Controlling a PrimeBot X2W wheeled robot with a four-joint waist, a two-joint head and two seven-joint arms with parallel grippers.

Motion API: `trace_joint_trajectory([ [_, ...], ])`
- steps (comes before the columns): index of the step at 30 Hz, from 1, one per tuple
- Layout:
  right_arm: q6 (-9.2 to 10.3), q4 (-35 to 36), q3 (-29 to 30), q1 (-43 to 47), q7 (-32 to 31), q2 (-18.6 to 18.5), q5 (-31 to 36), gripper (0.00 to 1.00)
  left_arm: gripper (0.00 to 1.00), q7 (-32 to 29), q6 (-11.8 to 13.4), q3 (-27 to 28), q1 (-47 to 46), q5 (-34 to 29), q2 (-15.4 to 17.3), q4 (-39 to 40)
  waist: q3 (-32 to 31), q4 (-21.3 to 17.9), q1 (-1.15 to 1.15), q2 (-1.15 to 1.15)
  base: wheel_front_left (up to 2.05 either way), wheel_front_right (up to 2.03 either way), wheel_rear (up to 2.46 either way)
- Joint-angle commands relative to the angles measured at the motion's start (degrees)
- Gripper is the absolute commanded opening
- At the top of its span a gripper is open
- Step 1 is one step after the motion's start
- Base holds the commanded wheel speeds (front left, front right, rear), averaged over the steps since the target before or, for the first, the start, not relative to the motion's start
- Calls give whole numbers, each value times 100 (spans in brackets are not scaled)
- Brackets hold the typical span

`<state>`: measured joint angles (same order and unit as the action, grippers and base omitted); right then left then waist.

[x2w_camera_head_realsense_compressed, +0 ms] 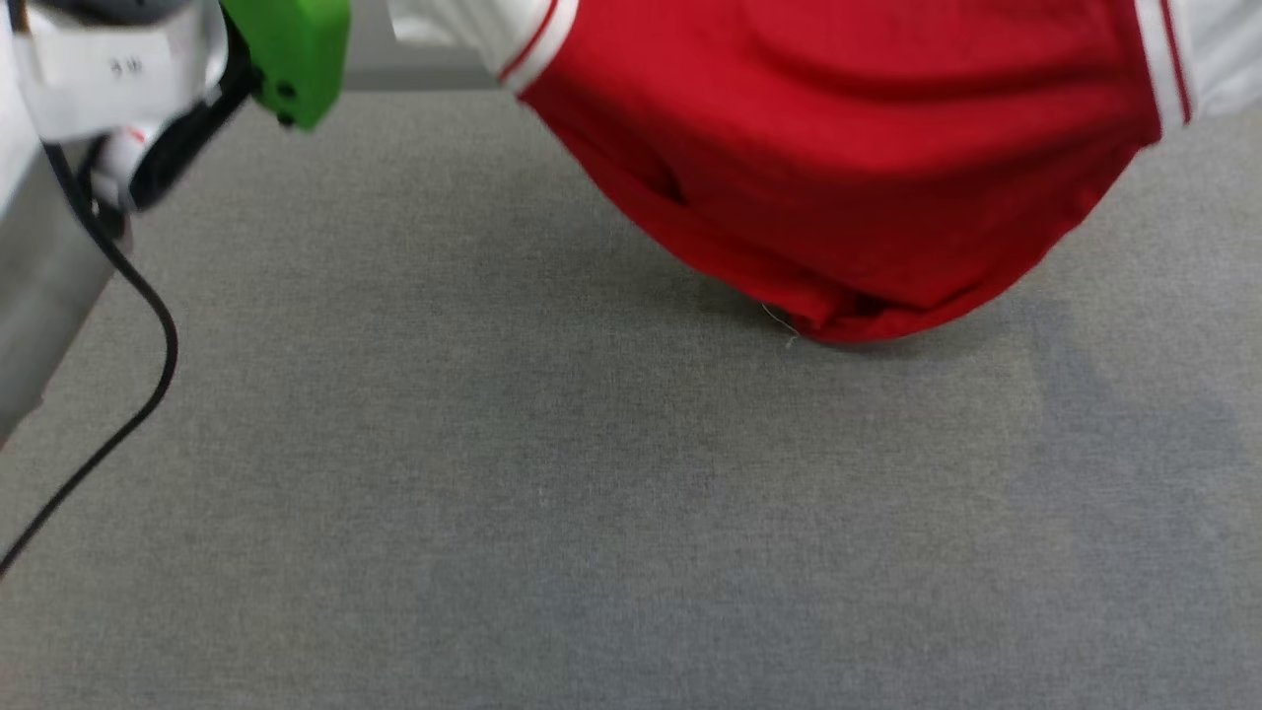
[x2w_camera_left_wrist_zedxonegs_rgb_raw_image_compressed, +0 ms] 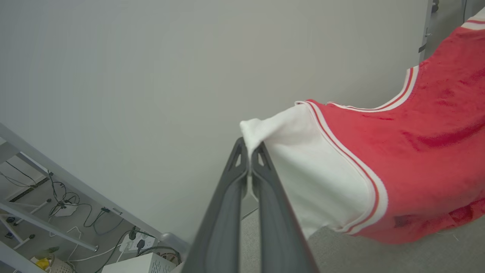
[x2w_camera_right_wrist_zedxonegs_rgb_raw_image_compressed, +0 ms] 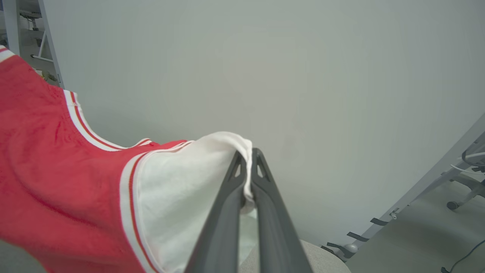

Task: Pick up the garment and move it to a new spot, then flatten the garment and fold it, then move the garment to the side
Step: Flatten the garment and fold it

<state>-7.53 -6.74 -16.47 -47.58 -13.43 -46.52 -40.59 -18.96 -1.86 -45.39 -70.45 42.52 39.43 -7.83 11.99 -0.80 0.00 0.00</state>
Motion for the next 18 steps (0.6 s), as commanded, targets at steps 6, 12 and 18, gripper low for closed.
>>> trace_joint_trajectory([
  [6,4,-799,-315,-1844,-10,430,612,0,0,28,-198,169,-1349,-329,-333,-772,1215,-197,0,0,0,0,0],
  [12,4,-1674,-552,-3486,282,736,1021,0,0,275,-366,239,-2486,-643,-516,-1398,1671,-192,0,0,0,0,0],
  [18,4,-2525,-836,-4698,692,1006,1309,0,0,574,-465,364,-3335,-702,-601,-2111,1792,-221,0,0,0,0,0],
])
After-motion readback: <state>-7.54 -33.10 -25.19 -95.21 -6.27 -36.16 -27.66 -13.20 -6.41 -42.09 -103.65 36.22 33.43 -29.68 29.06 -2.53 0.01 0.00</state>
